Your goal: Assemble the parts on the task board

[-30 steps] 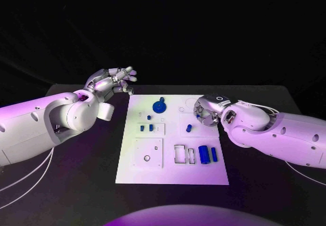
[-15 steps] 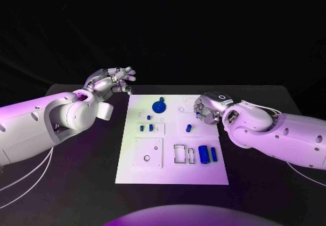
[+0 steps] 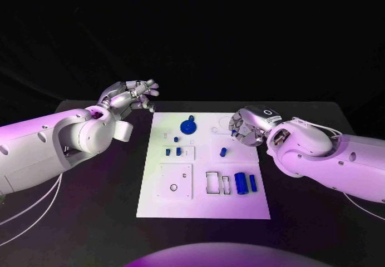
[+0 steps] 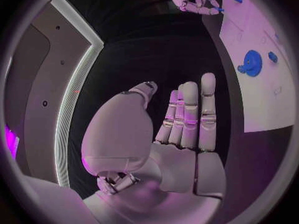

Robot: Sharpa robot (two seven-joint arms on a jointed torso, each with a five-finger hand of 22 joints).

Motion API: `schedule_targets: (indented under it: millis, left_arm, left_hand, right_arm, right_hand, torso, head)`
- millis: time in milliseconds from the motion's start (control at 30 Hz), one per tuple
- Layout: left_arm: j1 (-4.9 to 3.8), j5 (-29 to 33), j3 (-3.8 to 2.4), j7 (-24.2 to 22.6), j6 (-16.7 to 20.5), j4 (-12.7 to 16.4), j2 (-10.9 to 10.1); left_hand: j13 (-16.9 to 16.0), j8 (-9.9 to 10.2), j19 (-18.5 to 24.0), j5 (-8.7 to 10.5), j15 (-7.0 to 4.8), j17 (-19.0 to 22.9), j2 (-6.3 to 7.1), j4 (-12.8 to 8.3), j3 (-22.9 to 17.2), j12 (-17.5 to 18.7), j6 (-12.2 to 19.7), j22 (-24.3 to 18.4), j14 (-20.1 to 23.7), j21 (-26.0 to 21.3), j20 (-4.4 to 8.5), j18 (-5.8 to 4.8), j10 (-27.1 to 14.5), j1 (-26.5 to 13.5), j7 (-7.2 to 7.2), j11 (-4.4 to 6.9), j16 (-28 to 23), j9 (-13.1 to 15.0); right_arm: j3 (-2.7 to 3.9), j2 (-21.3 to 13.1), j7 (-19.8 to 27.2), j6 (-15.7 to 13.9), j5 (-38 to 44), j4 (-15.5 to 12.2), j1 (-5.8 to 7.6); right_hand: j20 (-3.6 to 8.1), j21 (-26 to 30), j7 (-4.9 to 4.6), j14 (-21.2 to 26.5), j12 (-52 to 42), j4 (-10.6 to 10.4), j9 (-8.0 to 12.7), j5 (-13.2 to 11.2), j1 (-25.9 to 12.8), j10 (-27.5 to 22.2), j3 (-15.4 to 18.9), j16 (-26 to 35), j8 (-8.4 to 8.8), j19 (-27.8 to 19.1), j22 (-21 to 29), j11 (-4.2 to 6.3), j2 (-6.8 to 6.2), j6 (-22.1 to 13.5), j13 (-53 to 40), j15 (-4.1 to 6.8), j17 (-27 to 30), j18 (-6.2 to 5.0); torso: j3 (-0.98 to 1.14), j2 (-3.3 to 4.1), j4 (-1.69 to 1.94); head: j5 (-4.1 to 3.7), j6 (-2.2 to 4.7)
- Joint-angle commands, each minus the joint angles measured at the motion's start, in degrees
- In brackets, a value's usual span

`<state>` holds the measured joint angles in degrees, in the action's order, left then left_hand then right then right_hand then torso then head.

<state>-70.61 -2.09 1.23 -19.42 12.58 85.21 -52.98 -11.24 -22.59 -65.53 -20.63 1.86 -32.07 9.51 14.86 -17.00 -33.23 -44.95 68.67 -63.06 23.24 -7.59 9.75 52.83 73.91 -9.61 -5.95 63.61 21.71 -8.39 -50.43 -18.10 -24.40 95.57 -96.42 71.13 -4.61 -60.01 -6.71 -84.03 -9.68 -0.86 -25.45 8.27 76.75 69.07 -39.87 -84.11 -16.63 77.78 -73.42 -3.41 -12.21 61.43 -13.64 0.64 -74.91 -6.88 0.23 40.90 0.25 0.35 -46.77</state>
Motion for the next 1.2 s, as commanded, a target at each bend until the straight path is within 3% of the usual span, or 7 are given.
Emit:
schedule_targets:
  millis: [33, 233, 533, 733, 867, 1033, 1200]
  left_arm:
    - [-0.03, -0.4, -0.04, -0.2, -0.8, -0.1, 0.3]
    - [-0.03, -0.7, -0.04, -0.2, -1.0, -0.2, 0.6]
    - [-0.02, -0.8, -0.05, -0.4, -1.1, -0.1, 0.8]
    - [-0.03, -0.9, -0.05, -0.3, -1.2, 0.0, 1.2]
    - [-0.04, -0.9, -0.05, -0.3, -1.2, 0.0, 1.5]
    - [-0.07, -0.9, -0.06, -0.1, -1.2, 0.1, 1.8]
    - [-0.09, -0.8, -0.06, 0.0, -1.2, 0.2, 2.0]
  left_hand:
    - [0.1, 0.1, -0.3, -0.31, 0.05, 0.1, 0.11, -0.2, -0.1, 0.2, 0.4, -0.1, 0.2, -0.2, -0.14, 0.45, -0.5, 0.6, -0.16, -0.02, -0.2, -0.1]
    - [0.1, 0.1, -0.3, -0.31, 0.06, 0.1, 0.11, -0.2, -0.1, 0.2, 0.4, -0.1, 0.2, -0.2, -0.15, 0.45, -0.5, 0.6, -0.17, -0.02, -0.2, -0.1]
    - [0.1, 0.1, -0.3, -0.32, 0.08, 0.1, 0.06, -0.2, -0.2, 0.2, 0.5, -0.1, 0.2, -0.2, -0.16, 0.45, -0.6, 0.7, -0.19, -0.04, -0.2, -0.1]
    - [0.1, 0.1, -0.3, -0.32, 0.08, 0.1, 0.06, -0.2, -0.2, 0.2, 0.5, -0.1, 0.2, -0.2, -0.16, 0.45, -0.6, 0.7, -0.19, -0.04, -0.2, -0.1]
    - [0.1, 0.1, -0.3, -0.32, 0.08, 0.1, 0.06, -0.2, -0.2, 0.2, 0.5, -0.1, 0.2, -0.2, -0.16, 0.45, -0.6, 0.7, -0.19, -0.04, -0.2, -0.1]
    - [0.1, 0.1, -0.3, -0.31, 0.11, 0.1, -0.03, -0.2, -0.2, 0.2, 0.6, -0.1, 0.3, -0.3, -0.18, 0.45, -0.6, 0.7, -0.23, -0.08, -0.2, -0.1]
    - [0.1, 0.0, -0.3, -0.28, 0.13, 0.1, -0.09, -0.2, -0.2, 0.2, 0.7, -0.1, 0.3, -0.3, -0.2, 0.44, -0.7, 0.6, -0.27, -0.1, -0.2, -0.1]
  right_arm:
    - [0.03, 0.1, 1.0, -0.5, -1.4, -2.3, 0.03]
    - [0.04, 1.4, 2.5, -0.8, -1.6, -5.7, -0.11]
    - [0.04, 4.7, 4.0, -0.7, -1.5, -8.1, -0.74]
    - [-0.18, 7.1, 4.7, 0.5, -2.5, -7.1, -1.91]
    - [-0.32, 8.4, 5.2, 0.7, -2.9, -6.0, -3.34]
    - [-0.41, 9.8, 5.7, 0.5, -3.1, -4.7, -5.2]
    - [-0.45, 10.7, 5.9, 0.0, -3.1, -3.2, -6.28]
  right_hand:
    - [-0.13, 0.0, -0.06, -3.6, 0.3, 0.0, -0.1, -0.2, -0.5, 0.8, -0.3, -0.3, -0.11, 0.2, 0.0, 0.28, 0.07, 0.4, 0.0, 0.56, -3.3, 0.52]
    - [-0.12, 0.0, -0.06, -3.6, 0.4, 0.0, -0.1, -0.1, -0.6, 0.8, -0.4, -0.3, -0.09, 0.2, -0.1, 0.28, 0.07, 0.4, 0.0, 0.56, -3.3, 0.53]
    - [-0.11, 0.0, -0.06, -3.6, 0.5, 0.1, -0.1, 0.1, -0.6, 0.9, -0.4, -0.3, -0.08, 0.1, -0.1, 0.29, 0.05, 0.3, 0.0, 0.58, -3.3, 0.51]
    - [-0.11, 0.1, -0.1, -3.6, 0.6, 0.2, -0.2, 0.2, -0.7, 0.8, -0.5, -0.3, -0.03, 0.1, 0.0, 0.25, -0.02, 0.2, 0.0, 0.57, -3.3, 0.5]
    - [-0.11, 0.1, -0.12, -3.6, 0.7, 0.2, -0.2, 0.3, -0.7, 0.8, -0.5, -0.3, 0.0, 0.1, 0.0, 0.22, -0.03, 0.1, 0.0, 0.55, -3.2, 0.49]
    - [-0.13, 0.2, -0.17, -3.6, 0.9, 0.3, -0.3, 0.6, -0.9, 0.7, -0.5, -0.3, 0.05, 0.0, -0.1, 0.17, -0.12, -0.1, 0.0, 0.52, -3.3, 0.49]
    - [-0.14, 0.2, -0.18, -3.6, 1.0, 0.4, -0.3, 0.9, -0.9, 0.7, -0.5, -0.3, 0.09, 0.0, -0.1, 0.16, -0.14, -0.1, 0.0, 0.5, -3.3, 0.47]
  torso:
    - [0.05, -0.02, -0.02]
    - [0.0, -0.06, 0.21]
    - [-0.07, 0.09, 0.15]
    - [-0.34, 0.1, 0.27]
    - [-0.27, 0.22, 0.21]
    - [-0.33, 0.2, 0.23]
    - [-0.27, 0.19, 0.23]
  head:
    - [0.0, 0.18]
    - [0.71, 0.13]
    - [2.22, -0.15]
    - [2.73, -0.33]
    - [3.62, -0.72]
    - [4.7, -1.29]
    - [5.51, -1.59]
